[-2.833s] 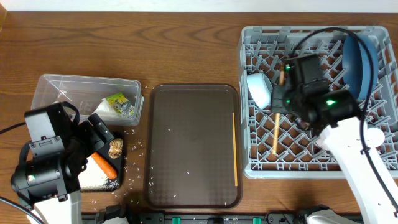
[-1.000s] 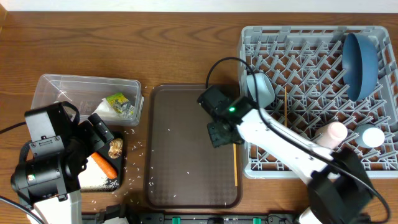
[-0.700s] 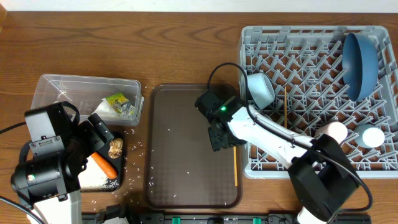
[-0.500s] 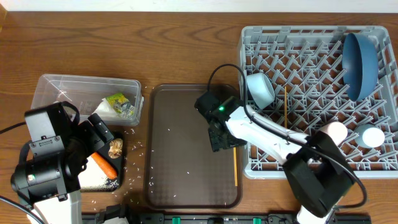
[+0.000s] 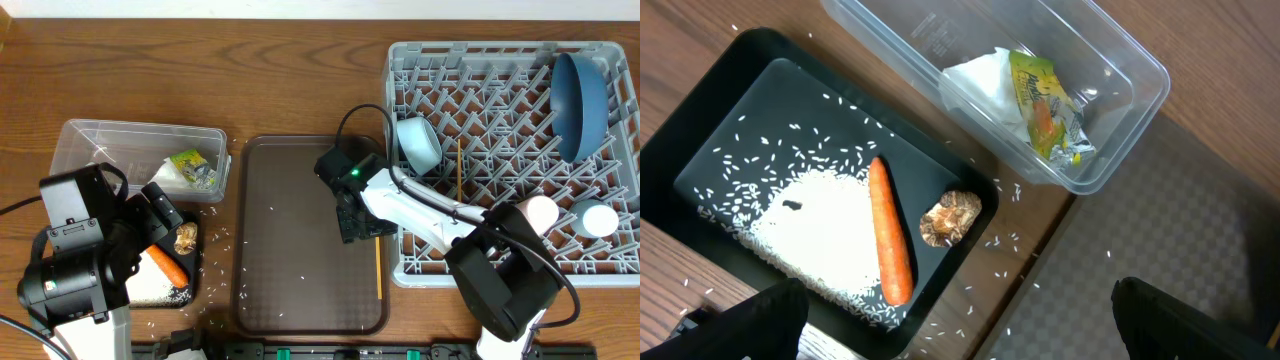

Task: Sort waste into correct bins and load items into the dishwasher rack
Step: 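Grasp the second wooden chopstick with the right gripper and lift it, then carry the chopstick right into the rack and stand it upright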

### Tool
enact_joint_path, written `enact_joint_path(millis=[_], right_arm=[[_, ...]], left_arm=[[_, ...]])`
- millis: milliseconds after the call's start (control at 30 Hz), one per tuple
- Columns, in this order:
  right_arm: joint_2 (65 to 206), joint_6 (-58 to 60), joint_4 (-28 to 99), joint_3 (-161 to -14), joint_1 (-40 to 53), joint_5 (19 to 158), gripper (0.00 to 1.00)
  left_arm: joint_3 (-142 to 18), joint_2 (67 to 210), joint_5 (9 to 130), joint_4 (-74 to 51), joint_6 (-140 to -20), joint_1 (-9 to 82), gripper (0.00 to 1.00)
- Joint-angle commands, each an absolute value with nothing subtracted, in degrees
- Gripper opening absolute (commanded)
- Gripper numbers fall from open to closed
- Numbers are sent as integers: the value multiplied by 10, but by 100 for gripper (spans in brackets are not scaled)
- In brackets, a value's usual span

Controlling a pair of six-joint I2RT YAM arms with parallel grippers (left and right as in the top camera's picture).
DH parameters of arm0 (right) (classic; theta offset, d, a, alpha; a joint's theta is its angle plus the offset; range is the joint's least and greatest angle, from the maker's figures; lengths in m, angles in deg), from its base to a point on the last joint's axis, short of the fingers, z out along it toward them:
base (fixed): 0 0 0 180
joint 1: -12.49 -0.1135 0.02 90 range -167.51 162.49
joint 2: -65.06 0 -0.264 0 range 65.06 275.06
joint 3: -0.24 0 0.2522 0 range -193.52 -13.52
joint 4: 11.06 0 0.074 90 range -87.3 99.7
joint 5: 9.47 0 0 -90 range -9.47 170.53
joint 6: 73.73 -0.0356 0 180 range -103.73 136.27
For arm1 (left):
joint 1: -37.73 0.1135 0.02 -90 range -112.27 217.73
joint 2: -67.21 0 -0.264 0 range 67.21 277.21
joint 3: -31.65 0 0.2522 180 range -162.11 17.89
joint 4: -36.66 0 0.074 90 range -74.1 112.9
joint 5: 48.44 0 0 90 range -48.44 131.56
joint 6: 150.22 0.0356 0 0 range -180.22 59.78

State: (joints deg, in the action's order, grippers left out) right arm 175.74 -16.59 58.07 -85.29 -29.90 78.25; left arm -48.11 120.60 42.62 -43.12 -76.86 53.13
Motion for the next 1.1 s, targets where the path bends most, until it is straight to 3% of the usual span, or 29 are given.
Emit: enact_joint_path(millis=[0, 433, 467, 533, 600, 700, 1067], right_arm=[[1776, -173, 578, -850, -295, 780, 59], [1800, -105, 562, -850, -308, 825, 55], [1800, -101, 560, -850, -311, 823, 50], [1800, -99, 556, -850, -314, 818, 24], [1800, -98, 554, -850, -314, 818, 9], [1800, -98, 550, -853, -314, 808, 1], [1710, -43, 603, -956, -313, 803, 1]], left_arm=[[-483, 1207, 417, -433, -763, 535, 98], [-483, 1207, 417, -433, -763, 535, 98], [-483, 1207, 417, -433, -763, 535, 98], [-483, 1207, 417, -433, -763, 535, 98], [-483, 1207, 417, -433, -763, 535, 98], [-483, 1207, 417, -433, -763, 535, 98], [-483, 1207, 417, -433, -763, 535, 98]])
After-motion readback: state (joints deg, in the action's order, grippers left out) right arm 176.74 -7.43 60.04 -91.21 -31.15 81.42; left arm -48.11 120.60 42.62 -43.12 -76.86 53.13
